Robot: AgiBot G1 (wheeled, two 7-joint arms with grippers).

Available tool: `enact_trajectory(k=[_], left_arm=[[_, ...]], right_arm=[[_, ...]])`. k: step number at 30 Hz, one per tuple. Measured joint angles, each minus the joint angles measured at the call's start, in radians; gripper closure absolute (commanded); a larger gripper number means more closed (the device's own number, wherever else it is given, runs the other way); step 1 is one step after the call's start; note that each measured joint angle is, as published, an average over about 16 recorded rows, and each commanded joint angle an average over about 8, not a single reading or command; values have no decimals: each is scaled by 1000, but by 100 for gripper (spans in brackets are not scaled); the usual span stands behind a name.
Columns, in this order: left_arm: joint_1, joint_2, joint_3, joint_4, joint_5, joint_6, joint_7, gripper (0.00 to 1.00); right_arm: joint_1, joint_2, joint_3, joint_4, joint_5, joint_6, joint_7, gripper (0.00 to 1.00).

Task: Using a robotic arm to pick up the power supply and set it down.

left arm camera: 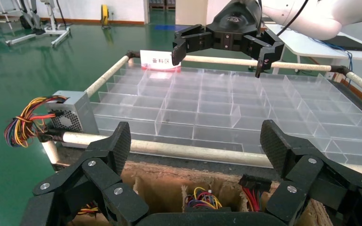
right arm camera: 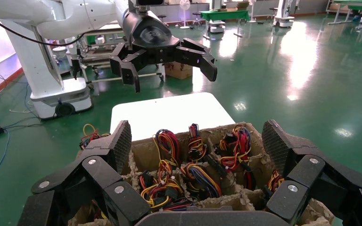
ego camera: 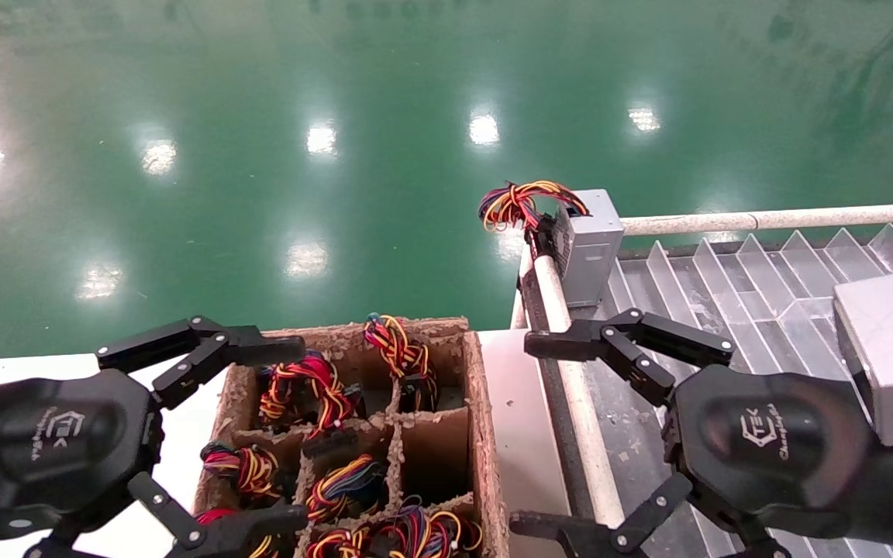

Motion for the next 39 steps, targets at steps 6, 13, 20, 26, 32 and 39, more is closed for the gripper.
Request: enact_trajectory(k=[6, 13, 20, 26, 32, 39], left_arm=[[0, 0, 0, 0, 0, 0, 0, 0], [0, 0, 0, 0, 0, 0, 0, 50], [0, 0, 0, 0, 0, 0, 0, 100], [0, 0, 0, 0, 0, 0, 0, 100], [0, 0, 0, 0, 0, 0, 0, 100], [0, 0, 0, 0, 0, 0, 0, 100]], right_arm=[[0, 0, 0, 0, 0, 0, 0, 0], [0, 0, 0, 0, 0, 0, 0, 0], [4, -8, -5, -3, -8, 6, 1, 0], [31, -51, -31, -34, -53, 31, -1, 0], [90, -148, -79, -127, -129, 61, -24, 0], [190, -313, -145, -335, -218, 65, -99, 0]])
